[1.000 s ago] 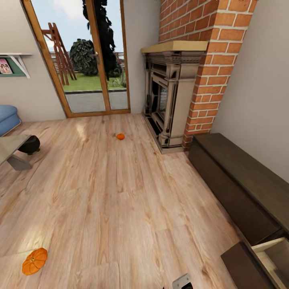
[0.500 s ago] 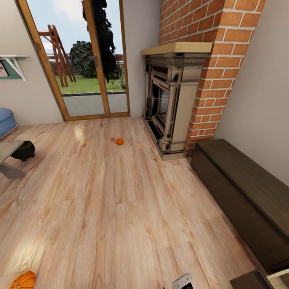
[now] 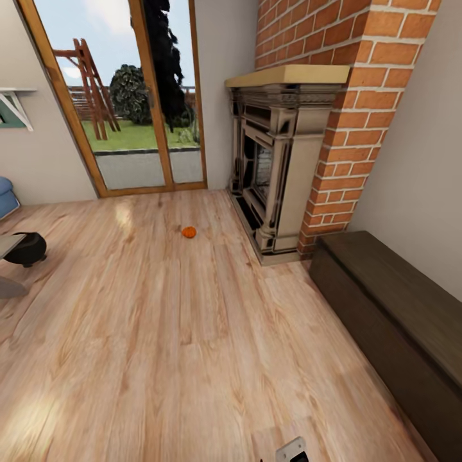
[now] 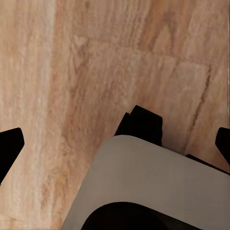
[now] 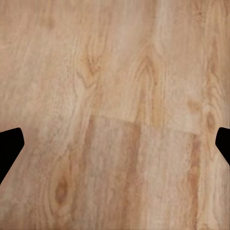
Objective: Place each of the two pumpkins and all three candles from the living room inside a cabinet in the living room (use any cabinet), then make sure every cabinet is closed, and position the cauldron so it is next to a table in the living room.
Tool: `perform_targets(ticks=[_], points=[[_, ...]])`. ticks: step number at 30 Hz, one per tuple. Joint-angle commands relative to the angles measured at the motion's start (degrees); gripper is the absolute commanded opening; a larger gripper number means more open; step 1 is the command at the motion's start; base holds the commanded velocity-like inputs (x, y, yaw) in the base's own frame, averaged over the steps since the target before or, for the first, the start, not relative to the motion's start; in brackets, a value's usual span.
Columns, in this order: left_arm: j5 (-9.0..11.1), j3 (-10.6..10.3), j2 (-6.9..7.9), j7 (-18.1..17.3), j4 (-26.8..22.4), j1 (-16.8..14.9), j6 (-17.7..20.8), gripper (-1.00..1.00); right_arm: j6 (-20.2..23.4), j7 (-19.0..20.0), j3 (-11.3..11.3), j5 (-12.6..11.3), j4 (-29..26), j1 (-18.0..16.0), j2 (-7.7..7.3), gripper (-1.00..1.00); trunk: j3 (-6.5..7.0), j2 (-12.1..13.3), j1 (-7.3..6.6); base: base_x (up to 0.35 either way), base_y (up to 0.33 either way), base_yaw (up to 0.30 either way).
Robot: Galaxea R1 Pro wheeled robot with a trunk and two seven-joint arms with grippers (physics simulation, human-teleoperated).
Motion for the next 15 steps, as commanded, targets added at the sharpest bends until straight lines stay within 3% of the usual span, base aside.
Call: perform_targets(ticks=[1,10,15], points=[[0.00,0.00,0.00,-0.01,0.00,0.00,0.00,1.00,0.02,-0.01,0.00,0.00,0.00,0.00,-0.01,1.00,0.00,0.00,0.00,0.328,0.000,0.000],[0.00,0.00,0.00,0.02,0.07,0.00,-0.04,1.00,0.30,-0.03,0.02,-0.15,1.10,0.40,-0.07,1.00,0.00,0.00,0.00,0.327,0.000,0.000],[0.00,0.00,-0.04,0.02,0.09,0.00,-0.04,1.00,0.33,0.03,0.03,-0.10,1.67,2.41,-0.01,1.00,-0.09,0.00,0.00,0.315,0.000,0.044]])
